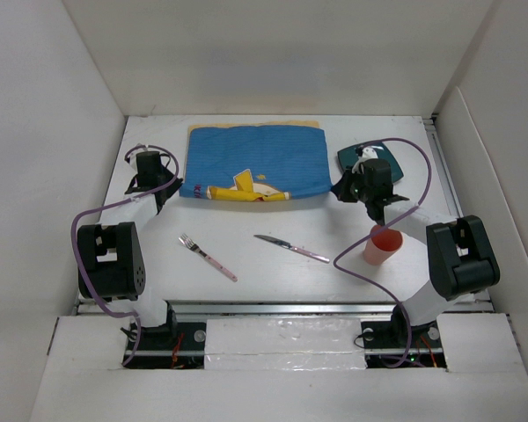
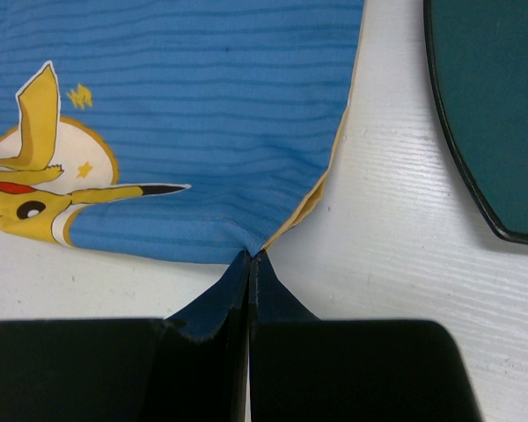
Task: Set the dinner table for one person
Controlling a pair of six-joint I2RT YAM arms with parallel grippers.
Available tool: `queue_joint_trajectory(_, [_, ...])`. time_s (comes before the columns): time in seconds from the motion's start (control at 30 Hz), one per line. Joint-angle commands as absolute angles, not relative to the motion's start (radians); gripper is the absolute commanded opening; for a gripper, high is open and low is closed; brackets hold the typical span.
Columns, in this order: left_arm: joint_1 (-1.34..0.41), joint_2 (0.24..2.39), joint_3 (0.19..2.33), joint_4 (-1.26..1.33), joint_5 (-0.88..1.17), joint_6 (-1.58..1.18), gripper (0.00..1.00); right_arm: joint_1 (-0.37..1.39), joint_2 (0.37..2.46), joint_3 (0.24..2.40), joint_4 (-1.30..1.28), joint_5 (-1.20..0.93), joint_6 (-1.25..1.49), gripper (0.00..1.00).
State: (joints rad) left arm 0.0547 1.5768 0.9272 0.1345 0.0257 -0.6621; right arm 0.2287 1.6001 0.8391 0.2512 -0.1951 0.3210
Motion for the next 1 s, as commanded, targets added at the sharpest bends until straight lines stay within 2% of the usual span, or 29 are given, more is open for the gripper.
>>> queue_joint_trajectory(0.0, [0.028,1.548,0.933,0.069,-0.047,-0.680,0.00,0.232,1.568,0.802,0.299,-0.160,0.314,0.00])
queue_joint_trajectory(0.17, [0.028,1.554,0.927,0.005,-0.060,-0.701,0.00,0.232,1.522,0.756,0.279,-0.138,0.307,0.00])
queue_joint_trajectory(0.53, [0.028,1.391,0.842,0.012,-0.029,-0.722,0.00,0.261,1.420,0.749,0.175,-0.081,0.311,0.00])
queue_joint_trajectory(0.57, [0.028,1.388,0.839,0.011,-0.025,-0.724,0.02,0.261,1.414,0.759,0.164,-0.068,0.317,0.00])
queue_joint_trajectory(0.6, [0.028,1.382,0.835,0.003,-0.018,-0.733,0.11,0.271,1.408,0.764,0.146,-0.051,0.325,0.02])
queue_joint_trajectory(0.63, [0.028,1.382,0.834,0.003,-0.018,-0.733,0.11,0.272,1.408,0.764,0.135,-0.051,0.325,0.02])
queue_joint_trajectory(0.67, [0.028,1.362,0.834,0.003,-0.006,-0.739,0.27,0.282,1.410,0.787,0.109,-0.014,0.336,0.18])
queue_joint_trajectory(0.7, [0.028,1.362,0.834,0.003,-0.006,-0.744,0.27,0.282,1.407,0.787,0.109,-0.014,0.336,0.19])
queue_joint_trajectory(0.73, [0.028,1.349,0.834,0.003,0.029,-0.747,0.29,0.282,1.404,0.791,0.094,-0.006,0.336,0.29])
queue_joint_trajectory(0.83, [0.028,1.266,0.815,0.003,0.057,-0.746,0.30,0.282,1.375,0.825,0.048,0.031,0.327,0.41])
queue_joint_trajectory(0.97, [0.028,1.138,0.801,0.006,0.086,-0.718,0.31,0.272,1.306,0.874,0.006,0.008,0.314,0.47])
